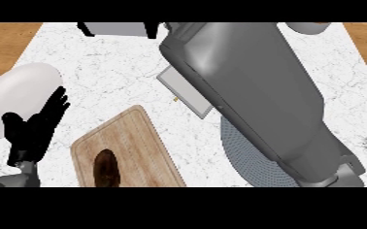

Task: Pick the tomato from the placemat and place it in the tiered shelf

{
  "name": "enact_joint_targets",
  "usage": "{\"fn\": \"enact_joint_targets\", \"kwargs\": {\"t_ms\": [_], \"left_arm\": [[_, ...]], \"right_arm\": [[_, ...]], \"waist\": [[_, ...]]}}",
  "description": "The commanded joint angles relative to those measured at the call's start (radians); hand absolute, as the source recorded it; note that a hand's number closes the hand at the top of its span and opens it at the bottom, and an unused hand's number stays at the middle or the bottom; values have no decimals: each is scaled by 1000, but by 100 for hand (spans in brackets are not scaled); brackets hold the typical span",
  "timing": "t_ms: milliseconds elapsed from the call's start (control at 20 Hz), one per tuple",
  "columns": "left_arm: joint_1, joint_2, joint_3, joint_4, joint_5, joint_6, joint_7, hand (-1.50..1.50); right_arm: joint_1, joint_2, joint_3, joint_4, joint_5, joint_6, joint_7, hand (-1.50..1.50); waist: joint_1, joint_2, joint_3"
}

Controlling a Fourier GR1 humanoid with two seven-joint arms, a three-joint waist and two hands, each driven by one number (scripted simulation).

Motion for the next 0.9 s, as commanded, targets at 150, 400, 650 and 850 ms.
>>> {"fn": "enact_joint_targets", "kwargs": {"t_ms": [150,400,650,850], "left_arm": [[-17,-24,2,-14,-6,36,25,0],[26,-12,8,-38,3,8,10,0],[-4,13,33,7,18,-21,1,0],[21,-19,24,9,-16,25,-29,0]], "right_arm": [[-40,12,-49,148,26,-4,213,150],[-17,12,-139,188,65,-77,137,150],[10,12,-153,257,47,-123,149,150],[57,12,-231,184,137,-157,163,-150]], "waist": [[-18,8,3],[-27,7,4],[-21,12,3],[-46,6,4]]}}
